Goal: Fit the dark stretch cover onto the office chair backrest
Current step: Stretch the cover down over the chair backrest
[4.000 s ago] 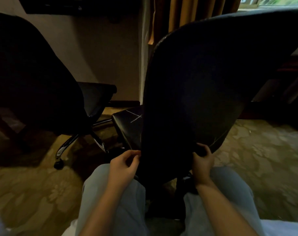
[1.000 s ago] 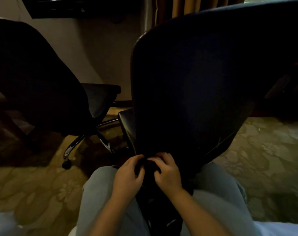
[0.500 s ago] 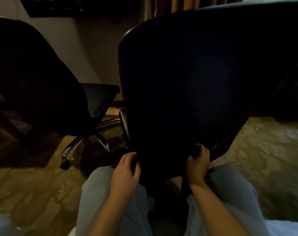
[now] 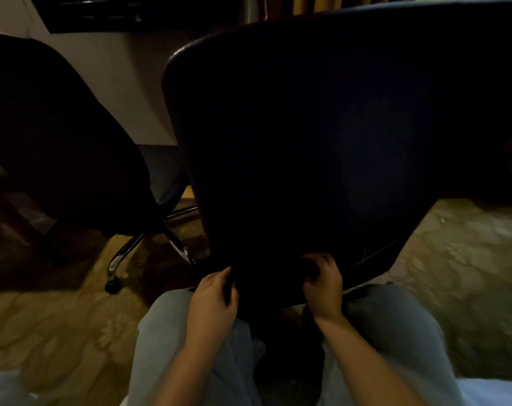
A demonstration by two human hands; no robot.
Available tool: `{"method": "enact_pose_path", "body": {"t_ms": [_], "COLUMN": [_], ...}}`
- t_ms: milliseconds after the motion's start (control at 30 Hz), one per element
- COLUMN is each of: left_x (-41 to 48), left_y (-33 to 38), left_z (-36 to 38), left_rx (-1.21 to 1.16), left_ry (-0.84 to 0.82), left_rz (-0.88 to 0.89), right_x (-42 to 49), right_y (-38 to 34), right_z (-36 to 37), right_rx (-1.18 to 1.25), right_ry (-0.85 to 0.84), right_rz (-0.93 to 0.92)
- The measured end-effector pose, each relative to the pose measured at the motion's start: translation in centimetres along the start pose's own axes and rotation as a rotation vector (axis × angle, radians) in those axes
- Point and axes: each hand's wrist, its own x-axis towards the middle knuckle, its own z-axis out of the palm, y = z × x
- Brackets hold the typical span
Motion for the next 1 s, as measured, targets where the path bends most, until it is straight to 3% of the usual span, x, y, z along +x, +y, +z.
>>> {"method": "enact_pose_path", "body": {"t_ms": [167, 233, 467, 633, 700, 867, 1000], "left_x": [0.3, 0.3, 0.6, 1.9, 1.9, 1.3, 1.3], "left_y": [0.2, 0.2, 0.1, -0.8, -0.6, -0.1, 0.2], "left_z": [0.6, 0.6, 0.4, 0.6, 0.8, 1.6, 2.2], "left_rx": [0.064, 0.085, 0.113, 0.167, 0.19, 0.234, 0.233], "left_ry": [-0.04, -0.068, -0.119, -0.151, -0.159, -0.135, -0.129], "left_rz": [0.002, -0.001, 0.017, 0.013, -0.015, 0.086, 0.107], "right_x": [2.5, 3.0, -0.4, -1.2, -0.6, 2.7, 3.7], "right_y": [2.4, 2.5, -1.4, -1.6, -0.8, 2.8, 5.1], "right_z": [-4.4, -4.6, 0.6, 1.5, 0.6, -4.3, -7.2], "right_rx": [0.083, 0.097, 0.15, 0.093, 0.102, 0.126, 0.177], "right_ry": [0.295, 0.338, 0.142, -0.093, -0.012, 0.342, 0.472], "right_rz": [0.331, 0.396, 0.184, -0.022, 0.001, 0.335, 0.518]}}
